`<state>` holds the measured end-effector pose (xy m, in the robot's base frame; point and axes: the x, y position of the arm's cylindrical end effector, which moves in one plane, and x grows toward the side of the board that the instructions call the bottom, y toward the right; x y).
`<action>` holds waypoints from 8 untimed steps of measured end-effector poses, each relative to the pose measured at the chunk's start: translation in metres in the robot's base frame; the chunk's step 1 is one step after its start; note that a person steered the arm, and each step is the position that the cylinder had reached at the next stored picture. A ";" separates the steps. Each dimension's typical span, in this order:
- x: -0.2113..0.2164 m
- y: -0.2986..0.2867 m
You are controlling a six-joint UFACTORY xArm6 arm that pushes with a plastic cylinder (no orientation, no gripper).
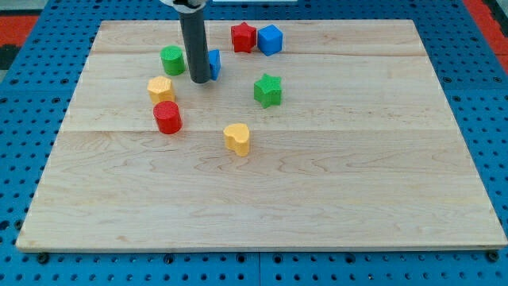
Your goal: Move the blue triangle towards left side of red star
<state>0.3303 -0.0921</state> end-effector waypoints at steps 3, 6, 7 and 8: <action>-0.007 0.055; -0.018 -0.020; -0.050 -0.057; -0.062 -0.054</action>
<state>0.2685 -0.1462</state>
